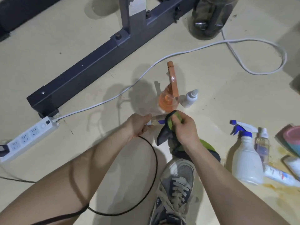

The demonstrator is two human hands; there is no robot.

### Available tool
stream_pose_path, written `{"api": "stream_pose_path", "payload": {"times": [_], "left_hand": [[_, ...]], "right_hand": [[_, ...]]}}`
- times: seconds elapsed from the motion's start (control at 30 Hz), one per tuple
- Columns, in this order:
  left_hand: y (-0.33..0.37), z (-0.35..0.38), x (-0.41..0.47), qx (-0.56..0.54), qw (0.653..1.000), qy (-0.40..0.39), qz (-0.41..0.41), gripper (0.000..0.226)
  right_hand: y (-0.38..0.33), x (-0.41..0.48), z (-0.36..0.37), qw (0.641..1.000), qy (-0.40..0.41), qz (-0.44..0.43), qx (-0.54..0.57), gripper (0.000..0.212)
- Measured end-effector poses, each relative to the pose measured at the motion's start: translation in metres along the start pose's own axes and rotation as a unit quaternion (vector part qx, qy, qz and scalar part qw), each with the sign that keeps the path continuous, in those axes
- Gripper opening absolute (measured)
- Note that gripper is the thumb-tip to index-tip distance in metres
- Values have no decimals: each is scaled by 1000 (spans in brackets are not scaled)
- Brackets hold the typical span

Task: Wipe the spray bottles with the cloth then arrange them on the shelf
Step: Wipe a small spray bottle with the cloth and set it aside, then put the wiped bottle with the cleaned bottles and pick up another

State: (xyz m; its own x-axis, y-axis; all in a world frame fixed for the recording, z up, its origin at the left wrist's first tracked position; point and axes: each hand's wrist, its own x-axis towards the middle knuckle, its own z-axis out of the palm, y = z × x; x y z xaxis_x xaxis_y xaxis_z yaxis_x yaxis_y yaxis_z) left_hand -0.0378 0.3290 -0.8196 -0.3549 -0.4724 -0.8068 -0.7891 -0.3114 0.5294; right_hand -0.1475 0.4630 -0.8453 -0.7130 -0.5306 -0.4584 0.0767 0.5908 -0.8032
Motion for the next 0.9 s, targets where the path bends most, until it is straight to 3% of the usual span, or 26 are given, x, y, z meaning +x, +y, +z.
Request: {"api": "stream_pose_path", "payload": {"times": [0.07, 0.17, 0.27, 0.43, 0.5, 0.63, 0.73, 0.8, 0.9], "left_hand": [[3, 7, 1, 27, 997, 7, 70, 31], [8, 21, 2, 96, 982, -2, 162, 23], [22, 40, 0, 114, 970, -22, 214, 10], [55, 75, -9, 145, 948, -62, 278, 41], [69, 83, -14, 170, 924, -60, 338, 40], [90, 94, -26, 219, 880, -73, 415, 23], [90, 95, -6, 397, 778, -39, 486, 24], [95, 92, 7, 533, 696, -12, 481, 14], [106, 93, 8, 664, 598, 11, 449, 35]], "right_hand": [[5, 3, -11, 987, 53, 112, 98, 38], [8, 1, -26, 963, 63, 185, 186, 36], [11, -2, -47, 946, 67, 194, 253, 22], [17, -8, -87, 910, 129, 200, 339, 27], [22, -6, -96, 895, 161, 212, 357, 41], [9, -5, -102, 891, 76, 218, 391, 34], [0, -7, -92, 936, 68, 183, 294, 26], [-9, -11, -90, 967, 67, 123, 211, 28], [-16, -19, -113, 980, 46, 94, 170, 32]]}}
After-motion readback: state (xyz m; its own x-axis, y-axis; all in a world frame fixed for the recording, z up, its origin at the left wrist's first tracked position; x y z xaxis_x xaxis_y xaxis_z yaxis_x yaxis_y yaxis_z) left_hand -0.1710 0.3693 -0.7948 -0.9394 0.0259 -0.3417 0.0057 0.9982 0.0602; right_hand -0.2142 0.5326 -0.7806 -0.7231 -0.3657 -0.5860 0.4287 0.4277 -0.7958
